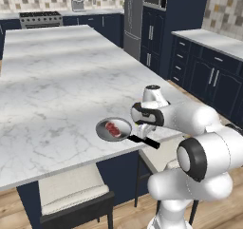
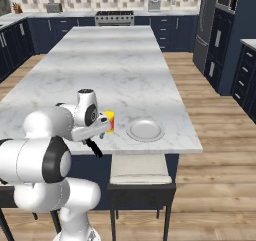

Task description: Pick up the pan with the steak in it and place it on the dining table. Then place the steak on the plate.

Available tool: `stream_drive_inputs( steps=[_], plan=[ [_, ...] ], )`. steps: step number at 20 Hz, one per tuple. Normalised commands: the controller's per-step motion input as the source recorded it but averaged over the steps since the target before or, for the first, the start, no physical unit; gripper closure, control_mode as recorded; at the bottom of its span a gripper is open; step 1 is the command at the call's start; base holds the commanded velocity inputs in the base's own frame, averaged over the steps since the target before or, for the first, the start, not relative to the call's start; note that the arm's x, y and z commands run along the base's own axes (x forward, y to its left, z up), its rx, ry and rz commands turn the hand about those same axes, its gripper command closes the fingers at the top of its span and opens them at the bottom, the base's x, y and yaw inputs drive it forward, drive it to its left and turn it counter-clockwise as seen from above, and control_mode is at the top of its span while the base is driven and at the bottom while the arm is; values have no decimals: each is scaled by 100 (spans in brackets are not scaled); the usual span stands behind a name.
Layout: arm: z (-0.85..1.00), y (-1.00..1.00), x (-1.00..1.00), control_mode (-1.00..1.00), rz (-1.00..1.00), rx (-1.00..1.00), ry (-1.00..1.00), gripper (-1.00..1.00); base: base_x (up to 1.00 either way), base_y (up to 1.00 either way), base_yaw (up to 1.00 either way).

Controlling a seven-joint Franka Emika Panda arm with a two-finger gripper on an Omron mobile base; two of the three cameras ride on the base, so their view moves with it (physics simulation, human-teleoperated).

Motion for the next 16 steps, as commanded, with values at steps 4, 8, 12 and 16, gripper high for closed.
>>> stream_drive_inputs(
  steps=[4,8,12,16],
  plan=[
    [20,3,-40,-100,-1,10,-30,-100,0,0,0],
    [18,41,17,-100,-12,6,-24,-100,0,0,0],
    [20,66,36,-100,-20,0,-16,-100,0,0,0],
    [2,57,66,-100,-22,0,-7,-100,0,0,0]
  ],
)
